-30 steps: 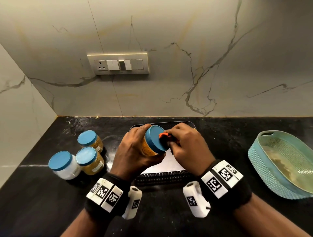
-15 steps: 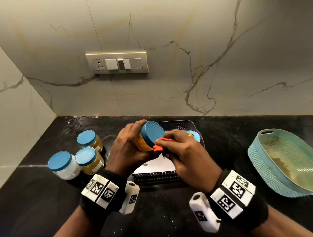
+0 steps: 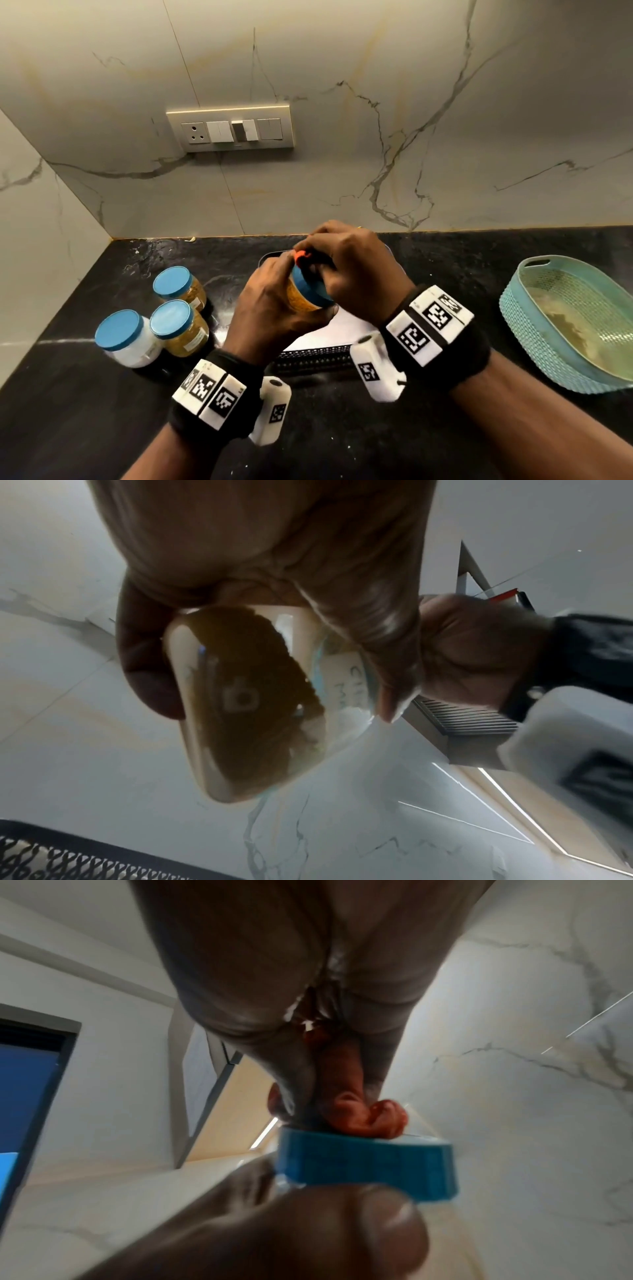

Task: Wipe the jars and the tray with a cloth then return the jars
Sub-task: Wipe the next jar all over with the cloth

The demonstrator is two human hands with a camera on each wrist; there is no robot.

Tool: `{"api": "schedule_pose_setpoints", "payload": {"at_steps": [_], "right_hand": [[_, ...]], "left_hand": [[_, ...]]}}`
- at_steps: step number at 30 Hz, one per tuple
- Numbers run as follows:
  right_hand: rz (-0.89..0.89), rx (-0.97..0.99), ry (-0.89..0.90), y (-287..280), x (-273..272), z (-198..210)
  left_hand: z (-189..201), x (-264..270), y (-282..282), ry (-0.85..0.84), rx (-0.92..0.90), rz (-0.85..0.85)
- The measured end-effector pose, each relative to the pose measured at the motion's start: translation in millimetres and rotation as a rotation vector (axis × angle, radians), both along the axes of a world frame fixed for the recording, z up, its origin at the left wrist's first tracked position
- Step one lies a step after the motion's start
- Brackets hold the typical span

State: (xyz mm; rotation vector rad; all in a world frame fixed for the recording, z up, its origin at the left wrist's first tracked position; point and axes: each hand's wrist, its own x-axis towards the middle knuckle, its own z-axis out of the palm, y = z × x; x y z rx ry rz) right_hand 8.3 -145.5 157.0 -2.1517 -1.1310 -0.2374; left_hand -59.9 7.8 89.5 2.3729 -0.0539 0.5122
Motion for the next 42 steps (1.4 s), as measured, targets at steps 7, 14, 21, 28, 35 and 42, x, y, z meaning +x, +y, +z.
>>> {"api": "schedule_pose_setpoints", "payload": {"at_steps": [7,14,21,28,35,42], "right_hand": [[0.070,0.052,0.030,-35.8,-11.1,-26.8],[0.050,0.143,-0.025,-8.4,-5.3,-3.3],[0.050,0.150,0.073,-45.3,0.7,-17.4],[0.120,0.207,-0.012,-16.8,-6.1,-5.6],[0.048,0.181,0.042,-45.6,12.6,-22.9],[0.150,0.257,0.044,-22.9,-6.0,-14.3]], "left_hand": [[-2.9,-6.4,12.3,-0.053,-0.121,-0.004],[11.8,-0.2,-1.7,-0.068,-0.102,-0.045],[9.4,-1.2,7.7,-0.075,-0.138,-0.037],[14.4,8.3,-4.3,-0.074,-0.121,-0.065],[4.0,6.2,-4.3,-0.030,-0.192,-0.081],[16.8,8.0,1.5,-0.041,-0.101,-0.036]]}}
